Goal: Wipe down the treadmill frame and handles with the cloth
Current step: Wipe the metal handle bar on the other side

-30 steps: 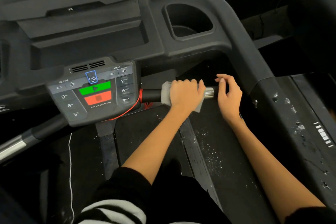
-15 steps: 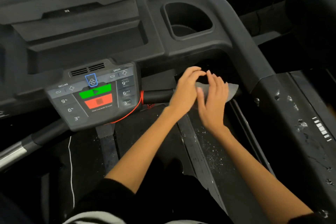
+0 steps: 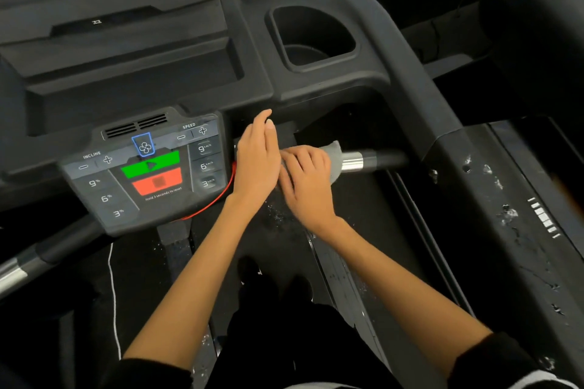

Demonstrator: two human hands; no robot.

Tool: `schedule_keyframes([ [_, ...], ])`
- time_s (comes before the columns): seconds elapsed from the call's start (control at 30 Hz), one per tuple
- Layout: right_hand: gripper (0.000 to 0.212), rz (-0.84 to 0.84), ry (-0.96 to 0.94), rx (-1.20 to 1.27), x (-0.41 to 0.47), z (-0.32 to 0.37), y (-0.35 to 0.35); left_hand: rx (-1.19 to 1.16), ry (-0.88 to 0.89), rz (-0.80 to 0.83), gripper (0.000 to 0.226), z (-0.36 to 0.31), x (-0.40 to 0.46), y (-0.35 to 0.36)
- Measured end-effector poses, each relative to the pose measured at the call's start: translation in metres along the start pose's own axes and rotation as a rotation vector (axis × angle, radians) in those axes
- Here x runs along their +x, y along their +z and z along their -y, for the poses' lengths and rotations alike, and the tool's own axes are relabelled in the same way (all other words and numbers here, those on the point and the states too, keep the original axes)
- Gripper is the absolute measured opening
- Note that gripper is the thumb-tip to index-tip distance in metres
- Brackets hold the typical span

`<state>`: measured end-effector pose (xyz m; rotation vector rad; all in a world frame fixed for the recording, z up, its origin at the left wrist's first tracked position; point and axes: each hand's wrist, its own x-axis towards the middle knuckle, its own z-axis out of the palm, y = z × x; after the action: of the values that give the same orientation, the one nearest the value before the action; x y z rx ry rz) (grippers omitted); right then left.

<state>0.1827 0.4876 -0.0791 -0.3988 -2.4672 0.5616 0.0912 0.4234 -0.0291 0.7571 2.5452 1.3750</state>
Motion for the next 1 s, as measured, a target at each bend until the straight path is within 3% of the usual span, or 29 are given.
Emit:
schedule_keyframes([
  [0.13,0.039,0.158,-0.364,-0.087,-0.006,-0.044,-0.024,0.049,0.077,0.018,0.037,0.003,-0.006,-0.001],
  [0.23,0.044,0.188,-0.439,-0.169,-0.013,-0.078,-0.035,0.124,0.079,0.075,0.038,0.004,-0.006,0.001],
  [0.37,0.047,0.166,-0.313,-0.231,-0.022,-0.112,-0.049,0.485,0.196,0.134,0.037,0.006,-0.010,0.010],
  [0.5,0.047,0.131,-0.163,-0.292,-0.030,-0.129,-0.063,0.739,0.334,0.089,0.041,0.008,-0.014,0.015],
  [0.63,0.042,0.023,0.089,-0.206,-0.036,-0.115,-0.059,0.793,0.343,0.055,0.042,0.011,-0.015,0.017],
  [0.8,0.030,-0.251,0.492,0.069,-0.022,-0.071,-0.035,0.854,0.329,-0.002,0.041,0.007,-0.012,0.020],
  [0.9,0.021,-0.292,0.548,0.123,-0.015,-0.063,-0.029,0.878,0.315,0.031,0.044,0.007,-0.012,0.022],
  [1.0,0.025,-0.258,0.518,0.128,-0.014,-0.061,-0.031,0.910,0.304,0.071,0.047,0.008,-0.012,0.023],
])
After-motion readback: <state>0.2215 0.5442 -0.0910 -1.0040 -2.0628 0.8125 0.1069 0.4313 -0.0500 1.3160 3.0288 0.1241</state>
